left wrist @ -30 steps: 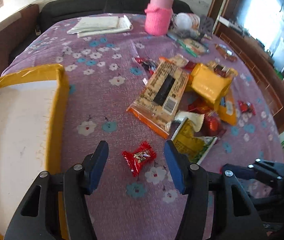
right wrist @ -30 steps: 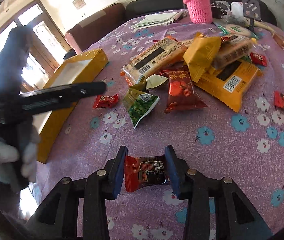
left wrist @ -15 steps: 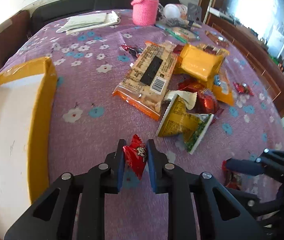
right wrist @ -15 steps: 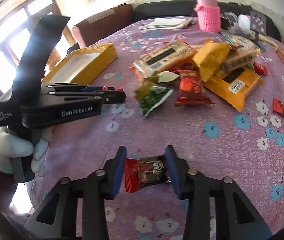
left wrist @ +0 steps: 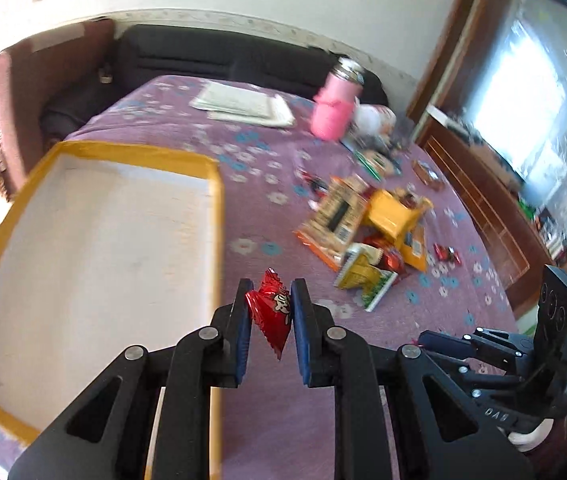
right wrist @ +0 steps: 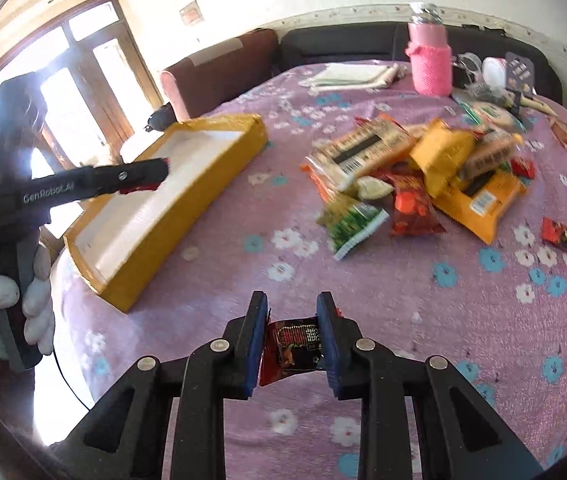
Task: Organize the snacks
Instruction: 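Carry both red candies to the yellow-rimmed tray and open both tools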
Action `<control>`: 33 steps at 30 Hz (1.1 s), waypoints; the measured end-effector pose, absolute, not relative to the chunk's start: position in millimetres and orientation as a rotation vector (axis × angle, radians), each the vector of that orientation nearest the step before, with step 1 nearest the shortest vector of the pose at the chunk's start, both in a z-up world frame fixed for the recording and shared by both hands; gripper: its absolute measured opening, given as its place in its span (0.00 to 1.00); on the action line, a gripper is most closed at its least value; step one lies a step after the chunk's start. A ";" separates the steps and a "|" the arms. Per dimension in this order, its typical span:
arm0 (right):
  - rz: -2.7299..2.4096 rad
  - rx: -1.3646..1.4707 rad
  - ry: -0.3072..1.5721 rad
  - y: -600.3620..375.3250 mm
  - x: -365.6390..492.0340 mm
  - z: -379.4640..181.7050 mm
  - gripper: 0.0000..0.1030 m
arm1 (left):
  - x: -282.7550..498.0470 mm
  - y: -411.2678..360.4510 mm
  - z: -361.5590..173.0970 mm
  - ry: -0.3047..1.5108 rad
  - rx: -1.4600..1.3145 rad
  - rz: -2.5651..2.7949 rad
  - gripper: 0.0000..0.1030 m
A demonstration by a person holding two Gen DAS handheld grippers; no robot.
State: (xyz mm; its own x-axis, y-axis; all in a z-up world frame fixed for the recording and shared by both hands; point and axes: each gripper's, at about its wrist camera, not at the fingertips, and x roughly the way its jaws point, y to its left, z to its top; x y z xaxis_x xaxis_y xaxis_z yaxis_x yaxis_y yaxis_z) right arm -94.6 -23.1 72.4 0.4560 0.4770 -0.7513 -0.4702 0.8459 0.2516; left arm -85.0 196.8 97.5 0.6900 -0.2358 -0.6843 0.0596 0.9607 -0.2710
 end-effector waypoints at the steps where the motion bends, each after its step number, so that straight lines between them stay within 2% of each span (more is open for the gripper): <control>1: 0.594 0.008 0.927 -19.2 -94.4 75.3 0.25 | -89.1 206.3 98.6 0.786 -0.249 -0.145 0.16; 13: 0.840 -0.036 0.911 114.0 -96.7 107.5 0.25 | -128.7 313.4 80.0 0.744 -0.344 0.102 0.16; 21: 0.908 -0.055 1.009 205.4 -76.3 69.8 0.25 | -125.4 357.0 53.8 0.807 -0.358 0.203 0.16; 27: 0.898 -0.070 1.059 235.0 -71.9 42.3 0.26 | -128.4 368.5 48.4 0.813 -0.390 0.199 0.17; 29: 0.897 -0.073 1.059 237.2 -72.5 40.4 0.31 | -128.9 370.2 49.6 0.809 -0.406 0.196 0.21; 33: 0.897 -0.070 1.042 237.0 -73.9 43.7 0.33 | -131.3 371.8 54.4 0.815 -0.420 0.207 0.25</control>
